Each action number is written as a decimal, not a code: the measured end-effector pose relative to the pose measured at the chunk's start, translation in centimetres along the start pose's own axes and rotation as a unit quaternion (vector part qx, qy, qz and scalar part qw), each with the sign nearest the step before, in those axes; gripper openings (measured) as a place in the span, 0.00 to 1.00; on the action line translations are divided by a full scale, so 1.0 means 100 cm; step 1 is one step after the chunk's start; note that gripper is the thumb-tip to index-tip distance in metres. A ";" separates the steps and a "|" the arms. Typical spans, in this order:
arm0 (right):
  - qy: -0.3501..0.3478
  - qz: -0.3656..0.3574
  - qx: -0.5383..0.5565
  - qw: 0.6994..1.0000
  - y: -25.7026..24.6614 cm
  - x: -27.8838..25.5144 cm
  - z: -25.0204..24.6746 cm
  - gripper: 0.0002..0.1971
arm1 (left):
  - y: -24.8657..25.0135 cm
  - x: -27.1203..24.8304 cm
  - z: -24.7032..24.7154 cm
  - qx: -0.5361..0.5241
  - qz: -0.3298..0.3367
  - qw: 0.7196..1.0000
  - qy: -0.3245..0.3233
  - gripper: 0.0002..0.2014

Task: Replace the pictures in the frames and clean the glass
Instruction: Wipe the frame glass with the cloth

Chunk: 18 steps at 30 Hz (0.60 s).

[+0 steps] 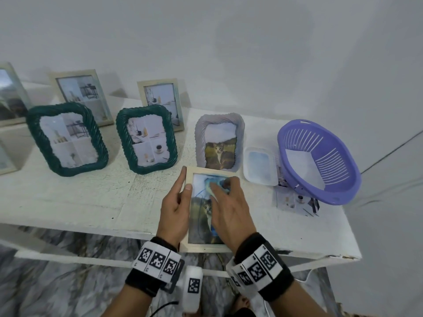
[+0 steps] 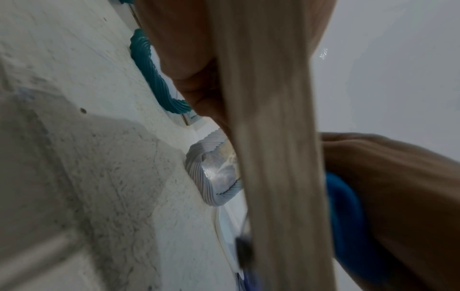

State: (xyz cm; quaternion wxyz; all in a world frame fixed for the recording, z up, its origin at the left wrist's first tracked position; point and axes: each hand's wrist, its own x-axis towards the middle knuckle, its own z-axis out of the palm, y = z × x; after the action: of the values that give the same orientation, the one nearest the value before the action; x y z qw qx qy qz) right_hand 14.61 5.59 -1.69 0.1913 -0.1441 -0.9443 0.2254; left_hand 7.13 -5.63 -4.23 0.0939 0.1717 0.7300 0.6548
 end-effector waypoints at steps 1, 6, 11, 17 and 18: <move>-0.017 -0.027 0.006 0.999 -0.005 -0.004 -0.003 0.15 | -0.001 0.001 -0.002 -0.001 -0.004 1.000 0.000 0.22; -0.128 -0.101 -0.074 0.984 -0.004 -0.012 -0.021 0.16 | 0.002 0.001 -0.007 0.007 -0.003 1.000 -0.004 0.22; -0.059 -0.047 -0.121 0.990 0.001 0.013 -0.026 0.11 | 0.003 -0.004 -0.002 0.006 0.011 1.000 0.000 0.22; -0.169 -0.152 -0.031 0.973 -0.018 -0.016 -0.028 0.14 | 0.003 0.000 -0.008 -0.021 0.007 1.000 -0.018 0.21; -0.166 -0.156 -0.049 0.972 -0.013 -0.014 -0.028 0.15 | 0.003 -0.001 -0.009 -0.019 0.006 1.000 -0.019 0.21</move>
State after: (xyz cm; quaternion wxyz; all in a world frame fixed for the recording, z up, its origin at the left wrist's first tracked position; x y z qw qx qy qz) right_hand 16.83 4.96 0.86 0.0576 0.0356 -0.9836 0.1672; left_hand 6.91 -6.46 -3.85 0.1067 0.1867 0.7144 0.6659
